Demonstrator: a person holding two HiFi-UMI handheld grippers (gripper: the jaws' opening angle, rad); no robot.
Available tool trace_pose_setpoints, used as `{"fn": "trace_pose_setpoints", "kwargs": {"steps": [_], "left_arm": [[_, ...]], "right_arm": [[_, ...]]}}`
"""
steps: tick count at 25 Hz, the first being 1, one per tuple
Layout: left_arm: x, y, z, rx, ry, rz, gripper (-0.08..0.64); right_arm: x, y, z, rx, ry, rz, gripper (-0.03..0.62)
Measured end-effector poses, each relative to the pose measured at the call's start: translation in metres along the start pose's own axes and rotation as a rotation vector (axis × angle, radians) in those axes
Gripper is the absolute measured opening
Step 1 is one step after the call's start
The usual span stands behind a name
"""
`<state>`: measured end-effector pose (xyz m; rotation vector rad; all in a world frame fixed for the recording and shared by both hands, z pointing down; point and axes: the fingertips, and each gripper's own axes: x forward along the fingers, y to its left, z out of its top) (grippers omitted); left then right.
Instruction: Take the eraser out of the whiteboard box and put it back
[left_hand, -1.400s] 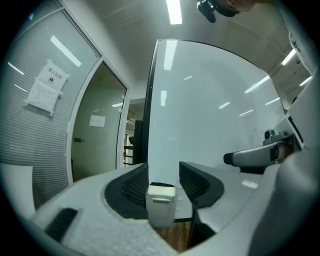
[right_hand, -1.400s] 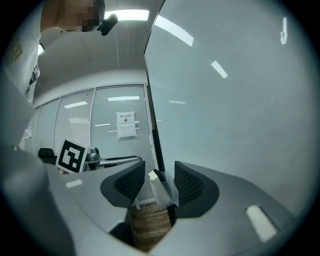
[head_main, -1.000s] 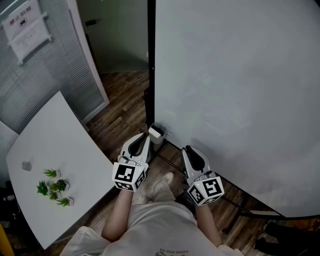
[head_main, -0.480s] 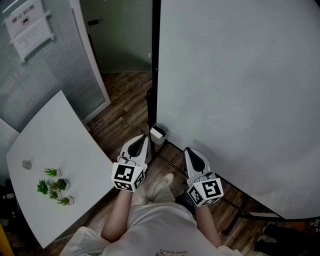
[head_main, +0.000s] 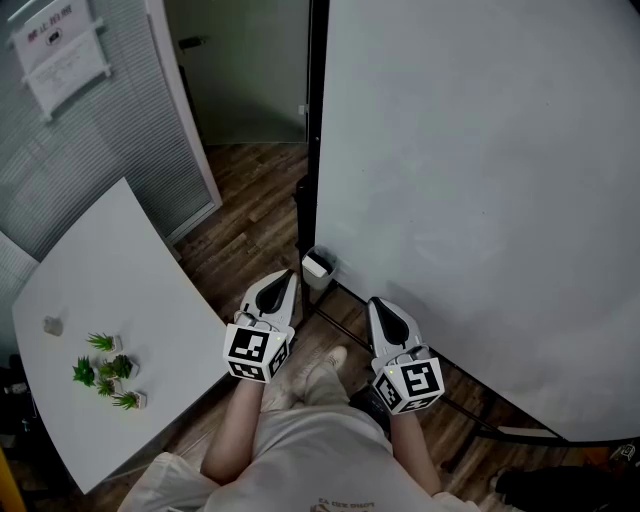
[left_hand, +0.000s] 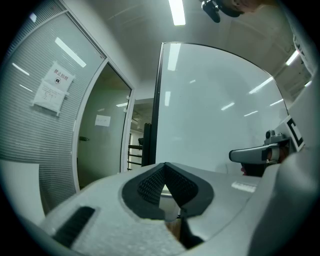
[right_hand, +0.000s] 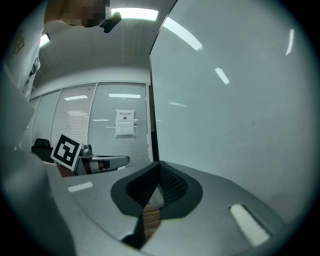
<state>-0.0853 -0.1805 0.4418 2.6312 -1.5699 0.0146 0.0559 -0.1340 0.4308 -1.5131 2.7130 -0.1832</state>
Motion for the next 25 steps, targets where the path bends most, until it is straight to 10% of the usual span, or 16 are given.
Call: {"fn": "trace_pose_setpoints", "kwargs": {"steps": [25], "left_arm": [[-0.0002, -0.0057, -0.0039, 0.012, 0.017, 0.016, 0.004]], "right_arm": [[-0.0071, 0.0004, -0.0091, 0.001, 0.023, 0.023, 0.011]]}}
